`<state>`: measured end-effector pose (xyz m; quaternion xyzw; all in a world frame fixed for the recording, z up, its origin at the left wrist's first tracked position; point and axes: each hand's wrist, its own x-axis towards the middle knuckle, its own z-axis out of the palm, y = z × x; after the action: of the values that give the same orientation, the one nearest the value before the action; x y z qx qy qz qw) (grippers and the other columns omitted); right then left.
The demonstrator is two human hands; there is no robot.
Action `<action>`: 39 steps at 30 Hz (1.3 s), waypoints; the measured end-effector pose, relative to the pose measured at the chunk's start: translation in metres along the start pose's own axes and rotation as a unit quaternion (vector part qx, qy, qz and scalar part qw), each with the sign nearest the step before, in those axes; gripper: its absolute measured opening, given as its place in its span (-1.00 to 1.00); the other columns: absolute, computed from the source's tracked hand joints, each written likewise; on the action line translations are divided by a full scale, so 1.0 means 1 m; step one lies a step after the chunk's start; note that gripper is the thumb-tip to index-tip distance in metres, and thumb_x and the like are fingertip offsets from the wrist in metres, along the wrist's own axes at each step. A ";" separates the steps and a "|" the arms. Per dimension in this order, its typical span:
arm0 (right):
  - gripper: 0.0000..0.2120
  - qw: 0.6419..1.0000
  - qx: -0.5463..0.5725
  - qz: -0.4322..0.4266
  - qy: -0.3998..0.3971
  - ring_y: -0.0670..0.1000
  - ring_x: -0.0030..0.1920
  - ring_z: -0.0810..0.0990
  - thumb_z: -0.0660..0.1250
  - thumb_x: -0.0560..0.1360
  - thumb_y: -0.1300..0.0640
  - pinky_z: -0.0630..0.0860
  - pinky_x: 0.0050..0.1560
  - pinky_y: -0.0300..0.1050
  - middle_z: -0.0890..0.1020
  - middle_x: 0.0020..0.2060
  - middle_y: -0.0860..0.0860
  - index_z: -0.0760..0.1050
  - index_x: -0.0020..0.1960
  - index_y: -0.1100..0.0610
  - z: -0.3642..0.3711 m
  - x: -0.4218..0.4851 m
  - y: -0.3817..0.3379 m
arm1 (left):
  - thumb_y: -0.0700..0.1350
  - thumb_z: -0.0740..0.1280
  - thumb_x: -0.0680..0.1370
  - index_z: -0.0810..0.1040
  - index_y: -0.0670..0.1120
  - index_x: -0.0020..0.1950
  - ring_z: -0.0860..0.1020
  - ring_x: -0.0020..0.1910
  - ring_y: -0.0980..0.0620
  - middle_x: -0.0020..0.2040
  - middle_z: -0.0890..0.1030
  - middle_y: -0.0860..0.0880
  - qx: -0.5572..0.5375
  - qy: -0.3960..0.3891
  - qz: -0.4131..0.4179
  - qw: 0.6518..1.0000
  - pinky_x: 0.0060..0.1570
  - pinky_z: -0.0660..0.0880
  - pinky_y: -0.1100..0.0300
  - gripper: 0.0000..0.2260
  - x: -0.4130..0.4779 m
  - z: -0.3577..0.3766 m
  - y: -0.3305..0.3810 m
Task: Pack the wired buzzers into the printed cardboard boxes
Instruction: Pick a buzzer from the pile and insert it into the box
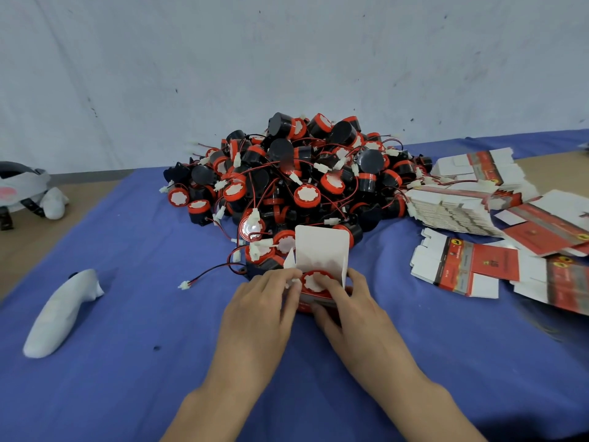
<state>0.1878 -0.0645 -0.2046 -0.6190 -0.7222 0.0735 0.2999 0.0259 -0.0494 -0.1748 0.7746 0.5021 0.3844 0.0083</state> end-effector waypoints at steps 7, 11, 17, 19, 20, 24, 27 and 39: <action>-0.55 1.000 -0.013 -0.004 -0.010 -0.01 0.22 0.52 0.17 0.68 -0.07 0.50 0.06 -0.23 0.18 0.46 -0.06 0.21 0.54 -0.15 -0.003 0.002 0.001 | -0.35 0.63 0.26 0.65 -0.08 0.04 0.63 -0.21 -0.01 -0.11 0.67 0.04 0.160 -0.012 0.092 0.983 -0.23 0.60 0.09 -0.59 0.007 0.011 -0.003; -0.56 1.000 -0.013 -0.005 -0.012 0.00 0.23 0.52 0.17 0.68 -0.07 0.52 0.08 -0.21 0.19 0.46 -0.05 0.22 0.54 -0.13 -0.004 0.002 0.000 | -0.37 0.64 0.21 0.64 -0.07 0.02 0.61 -0.22 -0.01 -0.17 0.66 0.05 0.150 0.013 0.086 0.985 -0.24 0.57 0.10 -0.54 0.010 0.015 -0.005; -0.57 1.000 -0.018 -0.005 -0.012 -0.01 0.24 0.51 0.16 0.68 -0.07 0.50 0.07 -0.24 0.18 0.46 -0.06 0.21 0.53 -0.15 -0.004 0.002 0.000 | -0.33 0.65 0.24 0.60 -0.08 -0.04 0.59 -0.28 0.00 -0.23 0.63 0.04 0.147 0.021 0.099 0.984 -0.30 0.54 0.12 -0.60 0.012 0.020 -0.003; -0.56 1.000 -0.020 -0.005 -0.012 -0.02 0.25 0.51 0.16 0.68 -0.08 0.51 0.08 -0.24 0.18 0.46 -0.06 0.20 0.54 -0.15 -0.003 0.002 0.000 | -0.29 0.58 0.39 0.60 -0.08 -0.01 0.60 -0.26 0.01 -0.21 0.63 0.04 0.104 0.022 0.065 0.992 -0.30 0.54 0.13 -0.73 0.013 0.019 0.000; -0.56 1.000 -0.019 -0.006 -0.010 -0.02 0.24 0.51 0.16 0.68 -0.07 0.52 0.07 -0.23 0.18 0.46 -0.05 0.21 0.53 -0.14 -0.003 0.001 -0.001 | -0.23 0.48 0.51 0.59 -0.06 0.03 0.59 -0.21 0.02 -0.17 0.62 0.06 0.064 0.021 0.026 0.997 -0.28 0.53 0.15 -0.84 0.014 0.017 0.001; -0.59 1.000 -0.012 -0.014 -0.005 -0.04 0.22 0.52 0.20 0.67 -0.07 0.49 0.01 -0.27 0.19 0.44 -0.07 0.24 0.50 -0.17 -0.002 0.001 0.000 | 0.02 0.18 0.68 0.49 0.15 0.10 0.55 -0.06 0.18 -0.04 0.60 0.19 -0.120 0.034 -0.116 0.985 -0.19 0.48 0.27 -0.90 0.015 0.015 0.004; -0.60 1.000 -0.006 -0.013 -0.005 -0.04 0.17 0.53 0.20 0.65 -0.09 0.47 -0.03 -0.28 0.17 0.43 -0.10 0.23 0.46 -0.22 -0.001 0.001 0.001 | -0.05 0.23 0.68 0.52 0.15 0.06 0.60 -0.04 0.20 -0.04 0.64 0.22 -0.274 0.066 -0.139 0.949 -0.17 0.51 0.35 -0.89 0.018 0.011 0.013; -0.65 1.000 -0.019 -0.001 -0.005 -0.09 0.03 0.56 0.01 0.65 -0.22 0.55 -0.17 -0.17 0.25 0.37 -0.13 0.31 0.39 -0.20 -0.006 0.002 -0.009 | 0.09 0.14 0.63 0.48 0.20 0.10 0.34 0.01 0.22 -0.03 0.49 0.25 -0.119 0.034 -0.068 0.990 -0.01 0.44 0.21 -0.85 0.013 0.011 0.014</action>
<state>0.1834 -0.0659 -0.1950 -0.6237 -0.7253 0.0629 0.2845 0.0458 -0.0419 -0.1687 0.7186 0.5045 0.4661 0.1090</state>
